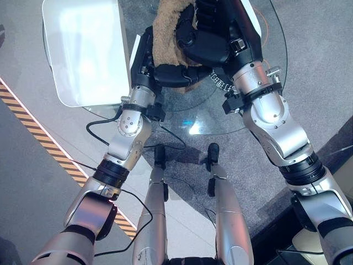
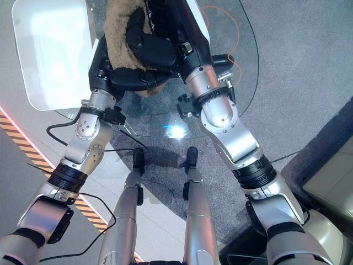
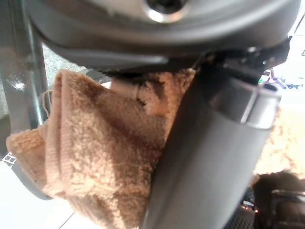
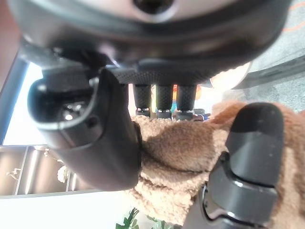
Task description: Wipe the table with a cloth and put it in the basket.
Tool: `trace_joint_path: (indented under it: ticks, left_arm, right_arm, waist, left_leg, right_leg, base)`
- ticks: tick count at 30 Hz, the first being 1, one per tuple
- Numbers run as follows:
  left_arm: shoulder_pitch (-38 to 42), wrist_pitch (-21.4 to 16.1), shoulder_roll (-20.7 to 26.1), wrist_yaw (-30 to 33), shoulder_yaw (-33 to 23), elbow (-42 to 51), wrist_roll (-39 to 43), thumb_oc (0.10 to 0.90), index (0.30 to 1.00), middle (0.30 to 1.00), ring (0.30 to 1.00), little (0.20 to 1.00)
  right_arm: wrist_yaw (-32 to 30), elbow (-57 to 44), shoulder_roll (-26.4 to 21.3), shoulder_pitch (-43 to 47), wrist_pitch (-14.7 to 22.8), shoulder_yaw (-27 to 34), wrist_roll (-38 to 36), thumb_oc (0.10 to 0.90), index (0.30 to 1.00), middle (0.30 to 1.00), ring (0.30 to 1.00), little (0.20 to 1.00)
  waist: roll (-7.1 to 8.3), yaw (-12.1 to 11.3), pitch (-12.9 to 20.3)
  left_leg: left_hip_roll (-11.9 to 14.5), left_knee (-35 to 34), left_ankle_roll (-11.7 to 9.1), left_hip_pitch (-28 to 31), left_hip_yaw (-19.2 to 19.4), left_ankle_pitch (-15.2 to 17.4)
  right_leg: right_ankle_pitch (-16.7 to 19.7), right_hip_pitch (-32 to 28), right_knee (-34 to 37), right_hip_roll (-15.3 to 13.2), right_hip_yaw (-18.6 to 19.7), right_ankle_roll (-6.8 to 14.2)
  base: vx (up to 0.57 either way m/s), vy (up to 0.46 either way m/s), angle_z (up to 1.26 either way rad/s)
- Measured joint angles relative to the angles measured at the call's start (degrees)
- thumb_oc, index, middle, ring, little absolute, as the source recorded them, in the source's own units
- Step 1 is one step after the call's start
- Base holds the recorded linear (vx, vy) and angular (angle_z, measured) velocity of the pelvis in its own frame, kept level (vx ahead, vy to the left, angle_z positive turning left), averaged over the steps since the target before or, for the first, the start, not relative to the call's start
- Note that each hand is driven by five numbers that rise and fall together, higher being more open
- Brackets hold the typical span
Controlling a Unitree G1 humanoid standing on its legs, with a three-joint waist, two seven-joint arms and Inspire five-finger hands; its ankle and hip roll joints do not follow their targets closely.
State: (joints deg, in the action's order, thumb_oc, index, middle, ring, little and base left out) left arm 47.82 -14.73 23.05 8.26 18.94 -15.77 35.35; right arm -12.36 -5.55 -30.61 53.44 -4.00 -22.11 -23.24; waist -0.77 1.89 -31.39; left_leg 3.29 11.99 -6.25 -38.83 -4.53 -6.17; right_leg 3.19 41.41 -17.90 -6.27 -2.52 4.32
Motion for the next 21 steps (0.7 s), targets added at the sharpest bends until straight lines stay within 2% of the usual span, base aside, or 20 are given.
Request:
trace_joint_path:
  ticks: [9, 21]
  left_arm:
    - [0.00, -0.02, -0.14, -0.17, 0.12, -0.02, 1.09, 0.100, 0.300, 0.300, 0.300, 0.200]
    - [-0.51, 0.04, -4.49, -4.15, 0.42, -1.07, 15.68, 0.100, 0.300, 0.300, 0.300, 0.200]
  right_arm:
    - [0.00, 0.00, 0.01, 0.00, 0.00, 0.00, 0.00, 0.100, 0.300, 0.300, 0.300, 0.200]
    - [-0.20, 0.00, 0.04, 0.00, 0.06, -0.22, 0.09, 0.100, 0.300, 0.300, 0.300, 0.200]
  waist:
    - [0.00, 0.00, 0.00]
    - [0.03, 0.11, 0.00]
  left_leg:
    - [0.01, -0.01, 0.00, 0.01, 0.02, 0.00]
    - [0.01, -0.03, 0.00, 0.03, 0.06, 0.00]
  right_leg:
    - [0.01, 0.01, 0.00, 0.01, 0.00, -0.01]
    - [0.01, 0.01, 0.03, 0.01, 0.04, -0.01]
  base:
    - [0.00, 0.000, 0.00]
    - [0.00, 0.000, 0.00]
